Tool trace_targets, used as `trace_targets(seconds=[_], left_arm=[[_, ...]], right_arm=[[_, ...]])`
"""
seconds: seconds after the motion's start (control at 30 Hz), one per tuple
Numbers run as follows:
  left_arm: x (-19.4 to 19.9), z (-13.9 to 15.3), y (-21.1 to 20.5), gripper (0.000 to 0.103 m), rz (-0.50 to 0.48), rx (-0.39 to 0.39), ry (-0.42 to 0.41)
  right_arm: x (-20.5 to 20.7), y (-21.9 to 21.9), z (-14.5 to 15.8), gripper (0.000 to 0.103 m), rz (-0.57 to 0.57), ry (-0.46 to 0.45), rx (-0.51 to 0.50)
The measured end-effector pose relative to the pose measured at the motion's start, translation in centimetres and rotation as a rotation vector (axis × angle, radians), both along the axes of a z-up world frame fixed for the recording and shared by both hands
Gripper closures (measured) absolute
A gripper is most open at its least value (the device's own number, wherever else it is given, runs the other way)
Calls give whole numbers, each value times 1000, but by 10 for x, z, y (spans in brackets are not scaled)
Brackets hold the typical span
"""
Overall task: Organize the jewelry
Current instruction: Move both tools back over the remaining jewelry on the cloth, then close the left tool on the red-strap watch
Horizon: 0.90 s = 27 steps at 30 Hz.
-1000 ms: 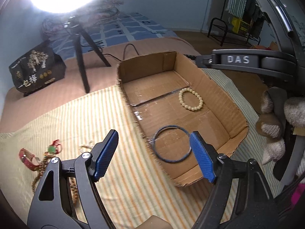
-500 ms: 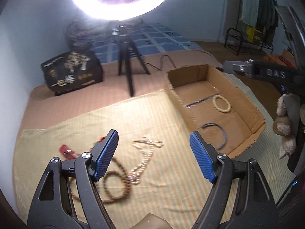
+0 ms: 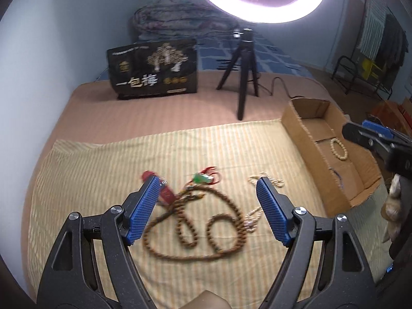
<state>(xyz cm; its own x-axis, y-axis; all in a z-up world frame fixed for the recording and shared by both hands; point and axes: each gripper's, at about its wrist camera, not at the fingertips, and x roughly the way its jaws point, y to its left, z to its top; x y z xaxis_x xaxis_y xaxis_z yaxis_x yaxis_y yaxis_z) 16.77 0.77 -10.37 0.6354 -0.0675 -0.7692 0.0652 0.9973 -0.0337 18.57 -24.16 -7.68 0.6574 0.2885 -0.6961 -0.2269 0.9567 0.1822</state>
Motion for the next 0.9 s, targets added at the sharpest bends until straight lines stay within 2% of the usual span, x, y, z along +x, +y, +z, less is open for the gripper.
trace_targets(seconds=[0.13,0.33,0.53,0.6,0.77,0.9], left_arm=[[0,-6,22,23,28,-9,11],[3,-18,57,24,92,-70,41],[12,-39,86,34,145,-155,110],[14,-44,90,39,150,-177,127],[23,-55,93,40,155,-219,158],[31,-63,89,41,155,-222,177]], right_arm=[[-4,29,-9,8,65,31,-5],[-7,70,-27,8,169,91,-15],[-5,102,-51,8,259,156,-46],[-3,111,-61,8,285,178,-62],[-1,133,-86,8,347,245,-86],[-3,145,-99,8,388,266,-119]])
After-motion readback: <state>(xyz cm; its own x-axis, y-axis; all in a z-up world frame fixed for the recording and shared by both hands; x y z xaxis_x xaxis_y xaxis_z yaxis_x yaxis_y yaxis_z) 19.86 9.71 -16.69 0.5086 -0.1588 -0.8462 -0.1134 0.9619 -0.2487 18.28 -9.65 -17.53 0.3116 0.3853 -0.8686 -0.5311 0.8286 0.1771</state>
